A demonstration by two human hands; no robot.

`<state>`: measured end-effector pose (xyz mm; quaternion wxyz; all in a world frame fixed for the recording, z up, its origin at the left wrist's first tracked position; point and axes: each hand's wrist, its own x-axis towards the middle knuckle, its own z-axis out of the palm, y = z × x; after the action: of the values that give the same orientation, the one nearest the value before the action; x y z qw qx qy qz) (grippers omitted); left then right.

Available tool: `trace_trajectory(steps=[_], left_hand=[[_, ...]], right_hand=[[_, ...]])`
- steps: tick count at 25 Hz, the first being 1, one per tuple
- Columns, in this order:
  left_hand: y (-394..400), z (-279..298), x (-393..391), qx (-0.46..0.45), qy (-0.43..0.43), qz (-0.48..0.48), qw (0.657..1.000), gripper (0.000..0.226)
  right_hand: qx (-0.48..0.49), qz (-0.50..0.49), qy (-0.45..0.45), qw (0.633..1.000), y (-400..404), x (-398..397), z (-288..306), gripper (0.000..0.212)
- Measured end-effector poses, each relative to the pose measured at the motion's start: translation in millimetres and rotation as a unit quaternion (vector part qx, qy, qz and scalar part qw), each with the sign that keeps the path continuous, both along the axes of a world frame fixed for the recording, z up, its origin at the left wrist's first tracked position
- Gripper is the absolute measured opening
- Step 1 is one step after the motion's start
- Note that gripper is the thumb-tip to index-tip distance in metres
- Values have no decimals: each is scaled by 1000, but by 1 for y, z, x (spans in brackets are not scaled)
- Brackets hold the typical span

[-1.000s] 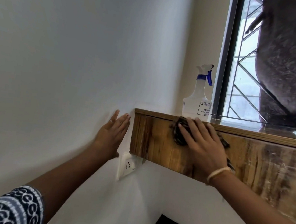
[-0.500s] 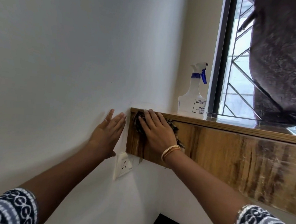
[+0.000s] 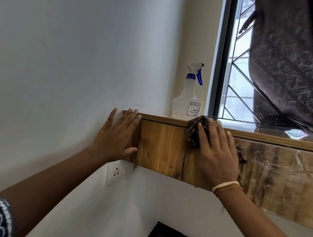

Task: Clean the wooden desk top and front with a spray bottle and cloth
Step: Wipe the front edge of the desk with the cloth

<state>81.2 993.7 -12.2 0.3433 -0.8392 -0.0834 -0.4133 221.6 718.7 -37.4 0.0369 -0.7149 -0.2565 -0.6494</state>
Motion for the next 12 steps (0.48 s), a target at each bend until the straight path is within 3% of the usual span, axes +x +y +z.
trace_trajectory(steps=[4,7,9,12], left_hand=[[-49,12,36,-143,34,-75,986,91],[-62,10,55,-219,39,-106,969,78],[-58,5,63,-218,28,-91,971,82],[-56,-4,71,-234,11,-96,967,88]], right_hand=[[-115,21,-11,993,41,0,11,55],[-143,30,-12,989,29,0,13,51],[-101,33,-10,994,-6,1,8,51],[56,14,3,998,-85,5,-16,50]])
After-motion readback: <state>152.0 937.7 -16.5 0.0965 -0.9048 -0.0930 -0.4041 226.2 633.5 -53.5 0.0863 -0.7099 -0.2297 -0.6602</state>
